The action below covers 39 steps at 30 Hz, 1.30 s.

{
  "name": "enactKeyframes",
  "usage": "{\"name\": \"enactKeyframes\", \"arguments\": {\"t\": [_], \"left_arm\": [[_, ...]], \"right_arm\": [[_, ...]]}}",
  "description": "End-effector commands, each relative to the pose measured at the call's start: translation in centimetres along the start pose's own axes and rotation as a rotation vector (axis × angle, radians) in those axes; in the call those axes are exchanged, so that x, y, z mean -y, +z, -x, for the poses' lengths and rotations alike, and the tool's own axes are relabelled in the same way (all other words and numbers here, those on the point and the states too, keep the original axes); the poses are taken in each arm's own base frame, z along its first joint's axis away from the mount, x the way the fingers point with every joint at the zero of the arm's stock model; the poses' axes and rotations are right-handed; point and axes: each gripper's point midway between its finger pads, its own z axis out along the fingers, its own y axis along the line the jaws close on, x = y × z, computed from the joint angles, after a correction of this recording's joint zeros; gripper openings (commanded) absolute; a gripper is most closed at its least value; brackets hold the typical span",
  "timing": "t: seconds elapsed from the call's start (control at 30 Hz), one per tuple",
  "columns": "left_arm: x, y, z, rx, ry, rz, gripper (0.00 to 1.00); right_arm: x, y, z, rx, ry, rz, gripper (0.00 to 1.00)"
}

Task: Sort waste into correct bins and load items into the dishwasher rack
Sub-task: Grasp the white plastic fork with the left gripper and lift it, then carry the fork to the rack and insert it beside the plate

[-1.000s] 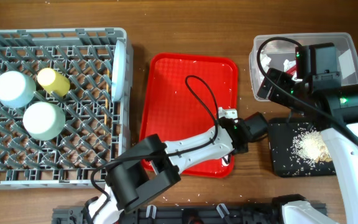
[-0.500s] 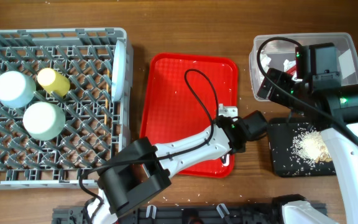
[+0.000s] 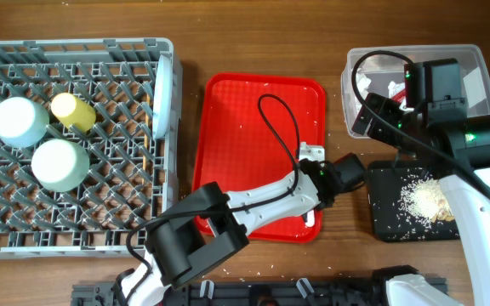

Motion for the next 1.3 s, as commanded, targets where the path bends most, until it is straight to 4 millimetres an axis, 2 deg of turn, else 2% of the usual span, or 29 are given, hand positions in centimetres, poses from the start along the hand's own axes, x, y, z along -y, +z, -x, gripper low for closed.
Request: {"name": "enactKeyframes", "arguments": {"t": [0.0,0.27,0.37,0.57,0.73,1.0,1.1,1.13,1.2,1.27], "left_arm": [[-1.0,2.1,-1.1,-0.037,0.013,0.048,0.26],[-0.4,2.1,-2.0,-0.086,0.006,0.017,0.04],[-0.4,1.9,-2.1,-0.094,0.005,0.013,0.04],[0.5,-0.9,-1.2,-0.073,-0.005,-0.052,0.04],[0.2,-2.2,-1.0,-0.071,-0.006,-0.053,0.04],[-0.2,-3.0,-0.9,-0.073,-0.004,-0.049,0.04],[-1.9,-3.9,-0.5,-0.089,-0.021,-0.015,0.04],[-3.5,-5.0,0.3,-0.097,-0.048,0.008,0.04],[-5.6,-7.0,1.9,-0.089,-0.028,0.009,0.04],[-8.7,-10.7,4.7,-0.041,-0.032,-0.018,0.04]], "right_arm": [[0.2,-0.1,0.3,0.011,-0.011,-0.010,1.00],[0.2,-0.1,0.3,0.011,-0.011,-0.010,1.00],[0.2,-0.1,0.3,0.011,-0.010,-0.010,1.00],[0.2,-0.1,0.3,0.011,-0.010,-0.010,1.00],[0.2,-0.1,0.3,0.011,-0.010,-0.010,1.00],[0.2,-0.1,0.3,0.011,-0.010,-0.010,1.00],[0.2,-0.1,0.3,0.011,-0.010,-0.010,1.00],[0.2,-0.1,0.3,0.011,-0.011,-0.010,1.00],[0.2,-0.1,0.3,0.011,-0.010,-0.010,1.00],[0.2,-0.1,0.3,0.011,-0.010,-0.010,1.00]]}}
